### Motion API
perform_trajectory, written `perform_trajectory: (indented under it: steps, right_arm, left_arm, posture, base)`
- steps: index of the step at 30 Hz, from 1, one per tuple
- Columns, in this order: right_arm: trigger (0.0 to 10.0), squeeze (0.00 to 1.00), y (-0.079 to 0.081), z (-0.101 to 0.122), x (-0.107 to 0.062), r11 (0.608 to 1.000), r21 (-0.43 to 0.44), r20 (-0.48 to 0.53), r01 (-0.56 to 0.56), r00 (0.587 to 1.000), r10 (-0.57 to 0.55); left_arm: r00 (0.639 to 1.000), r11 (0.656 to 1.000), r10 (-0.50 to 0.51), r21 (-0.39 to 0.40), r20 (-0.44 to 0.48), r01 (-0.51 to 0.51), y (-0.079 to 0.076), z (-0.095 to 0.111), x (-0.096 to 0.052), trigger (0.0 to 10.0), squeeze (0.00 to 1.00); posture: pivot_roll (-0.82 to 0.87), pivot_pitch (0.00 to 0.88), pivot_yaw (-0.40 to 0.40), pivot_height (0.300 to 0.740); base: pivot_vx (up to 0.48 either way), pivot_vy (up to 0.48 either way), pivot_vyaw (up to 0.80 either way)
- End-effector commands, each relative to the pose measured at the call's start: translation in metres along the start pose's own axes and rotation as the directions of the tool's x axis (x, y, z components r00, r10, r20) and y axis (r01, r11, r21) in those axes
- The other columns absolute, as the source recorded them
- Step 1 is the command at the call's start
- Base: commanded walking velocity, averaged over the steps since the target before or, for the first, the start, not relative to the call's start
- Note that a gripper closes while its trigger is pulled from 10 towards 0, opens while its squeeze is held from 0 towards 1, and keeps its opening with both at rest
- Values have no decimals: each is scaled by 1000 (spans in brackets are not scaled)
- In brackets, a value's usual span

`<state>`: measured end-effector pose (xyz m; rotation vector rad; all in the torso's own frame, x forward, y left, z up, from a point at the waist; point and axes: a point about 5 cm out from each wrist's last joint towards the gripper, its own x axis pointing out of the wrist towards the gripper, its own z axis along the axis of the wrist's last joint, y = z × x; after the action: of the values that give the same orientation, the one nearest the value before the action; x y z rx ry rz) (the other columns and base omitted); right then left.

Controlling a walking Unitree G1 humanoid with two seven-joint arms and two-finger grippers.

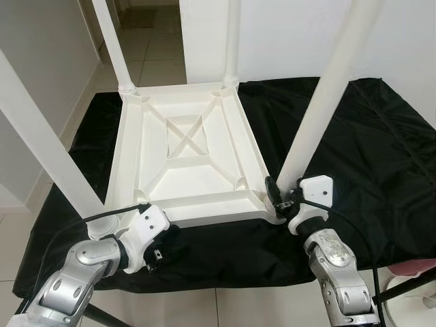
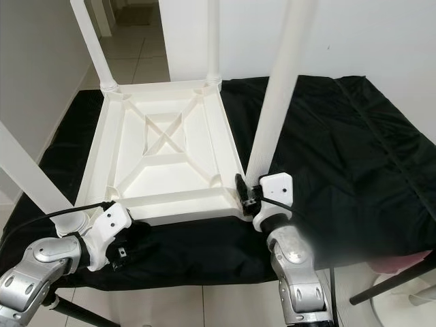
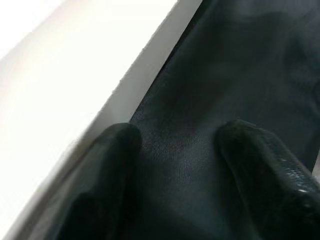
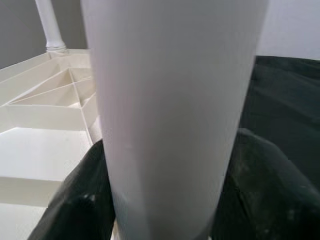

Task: Building children table

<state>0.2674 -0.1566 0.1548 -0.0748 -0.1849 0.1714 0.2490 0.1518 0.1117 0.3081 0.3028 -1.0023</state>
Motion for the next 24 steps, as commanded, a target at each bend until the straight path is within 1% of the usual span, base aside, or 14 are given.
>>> perform_trajectory:
  steps: [1,5,6,8,9,10,11,13,14,15,17,20,23,24]
  right_arm:
    - [10000,1000,-11,-12,-4,997,-3,-54,73,996,-73]
    - [10000,1000,-11,-12,-3,997,-11,-55,76,996,-77]
    - [10000,0,-10,-13,-3,997,-11,-55,72,996,-72]
    - [10000,0,-10,-13,-3,997,-11,-55,72,996,-72]
    - [10000,0,-9,-13,-3,998,-10,-55,69,996,-69]
    - [10000,0,-9,-13,-3,998,-10,-55,69,996,-69]
    - [10000,0,-8,-14,-3,998,-7,-56,63,996,-63]
    - [10000,0,-5,-15,-2,999,-4,-56,51,997,-51]
    - [10000,0,-5,-15,-2,999,-4,-56,51,997,-51]
    - [10000,0,-4,-15,-2,999,-5,-56,47,997,-48]
    - [10000,0,-4,-15,-2,999,-5,-56,47,997,-48]
    - [10000,0,-3,-15,2,999,-14,-55,33,998,-34]
    - [10000,0,-3,-15,3,999,-16,-56,28,998,-29]
    - [10000,0,-2,-16,3,1000,-22,-59,21,998,-22]
  left_arm:
    - [998,998,59,1,18,-59,8,6,-9,10000,1000]
    - [998,998,55,13,18,-55,7,7,-9,10000,1000]
    - [998,998,56,21,19,-56,7,8,-10,10000,1000]
    - [998,998,56,21,19,-56,7,8,-10,10000,1000]
    - [998,998,56,26,20,-57,6,9,-11,10000,345]
    - [998,998,56,26,20,-57,6,9,-11,10000,345]
    - [999,999,31,16,45,-32,2,15,-11,10000,0]
    - [994,999,-34,-16,100,35,-7,27,-13,10000,0]
    - [994,999,-34,-16,100,35,-7,27,-13,10000,0]
    - [989,996,-73,-34,132,79,-13,33,-13,10000,0]
    - [989,996,-73,-34,132,79,-13,33,-13,10000,0]
    - [954,976,-190,-65,231,209,-30,49,-14,10000,0]
    - [947,972,-204,-67,248,227,-33,51,-14,10000,0]
    - [943,967,-212,-84,258,240,-34,53,-14,10000,0]
  posture:
    - [-64,59,54,740]
    - [-56,57,54,740]
    - [-55,58,56,740]
    - [-55,58,56,740]
    - [-55,58,56,740]
    - [-55,58,56,740]
    - [-51,57,53,740]
    - [-51,57,53,740]
    - [-51,57,53,740]
    - [-52,55,53,740]
    - [-52,55,53,740]
    - [-53,52,45,740]
    - [-53,52,45,740]
    - [-56,53,45,740]
  base:
    - [0,0,0]
    - [0,0,0]
    - [0,0,0]
    - [0,0,0]
    - [0,0,0]
    - [0,0,0]
    - [0,0,0]
    - [0,0,0]
    - [0,0,0]
    - [0,0,0]
    - [0,0,0]
    - [0,0,0]
    - [0,0,0]
    - [0,0,0]
